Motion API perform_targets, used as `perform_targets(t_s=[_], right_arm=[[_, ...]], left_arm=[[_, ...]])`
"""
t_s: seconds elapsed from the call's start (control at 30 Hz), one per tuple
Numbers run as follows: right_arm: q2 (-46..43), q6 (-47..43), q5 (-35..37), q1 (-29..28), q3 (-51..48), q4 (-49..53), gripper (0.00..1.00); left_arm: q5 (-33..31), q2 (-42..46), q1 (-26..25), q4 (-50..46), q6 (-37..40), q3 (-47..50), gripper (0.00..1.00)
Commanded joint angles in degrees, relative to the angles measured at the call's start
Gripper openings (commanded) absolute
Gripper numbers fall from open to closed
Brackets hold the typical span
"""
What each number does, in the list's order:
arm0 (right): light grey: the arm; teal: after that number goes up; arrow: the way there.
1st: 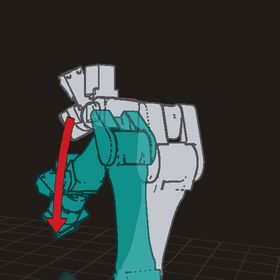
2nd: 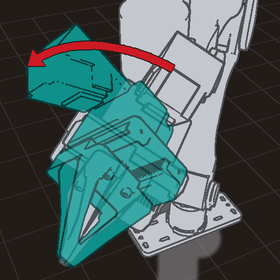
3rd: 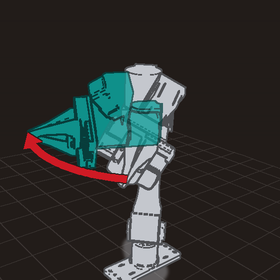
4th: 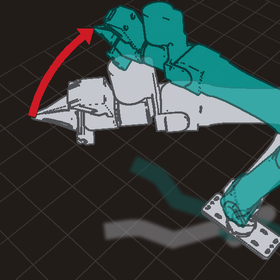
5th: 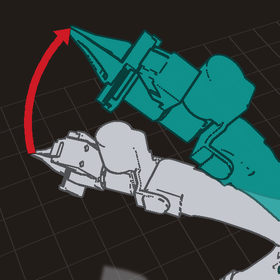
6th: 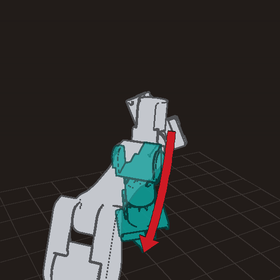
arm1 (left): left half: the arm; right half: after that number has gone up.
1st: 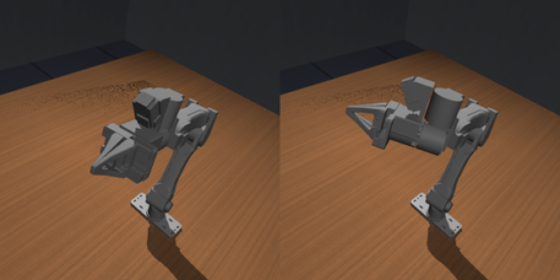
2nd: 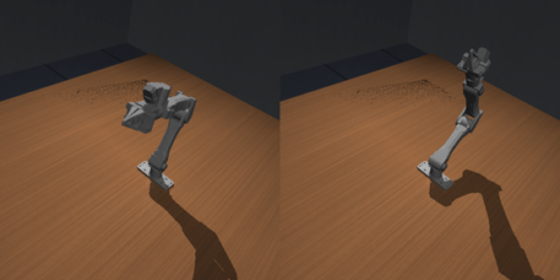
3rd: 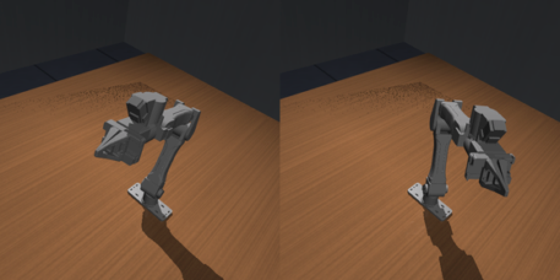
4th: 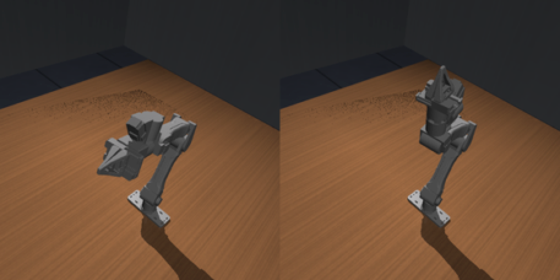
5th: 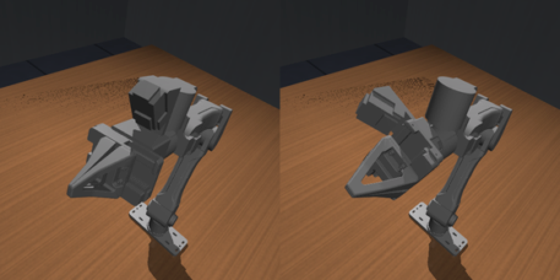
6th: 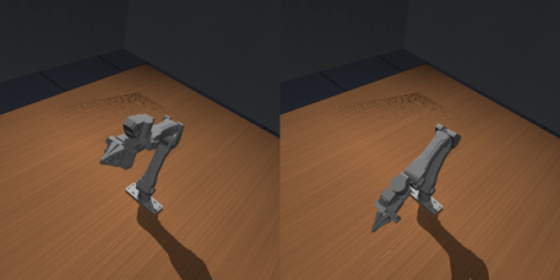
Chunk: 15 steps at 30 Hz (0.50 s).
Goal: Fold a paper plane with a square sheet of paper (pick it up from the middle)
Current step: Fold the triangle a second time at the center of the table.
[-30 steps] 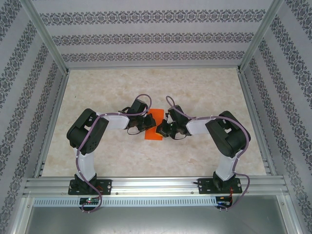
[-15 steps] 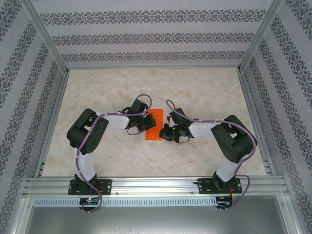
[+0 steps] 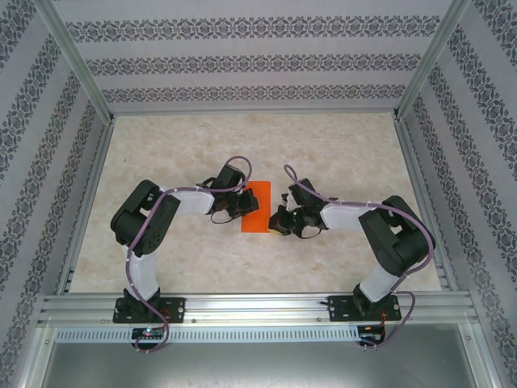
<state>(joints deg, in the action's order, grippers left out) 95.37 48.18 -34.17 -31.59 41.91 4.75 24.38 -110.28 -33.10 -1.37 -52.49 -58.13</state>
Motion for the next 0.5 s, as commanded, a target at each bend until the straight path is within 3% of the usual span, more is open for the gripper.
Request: perform_targets(t_s=[0.0,0.23,0.47], right_arm=[[0.7,-1.58,-2.81,0.66,4.12,-0.37,0.04],[6.23,-3.02,-0.53,0.66,4.0,0.27,0.04],[8.25,-2.99,0.15,0.35,0.65,-2.25,0.03]], left_arm=[[-1.45,-1.34,-0.38,-4.89,1.85,-0.08,0.08],[-1.27,-0.52,-0.4,-5.73,2.26,-1.41,0.09],[0.25,1.95,-0.52,-9.23,4.25,-4.79,0.17]])
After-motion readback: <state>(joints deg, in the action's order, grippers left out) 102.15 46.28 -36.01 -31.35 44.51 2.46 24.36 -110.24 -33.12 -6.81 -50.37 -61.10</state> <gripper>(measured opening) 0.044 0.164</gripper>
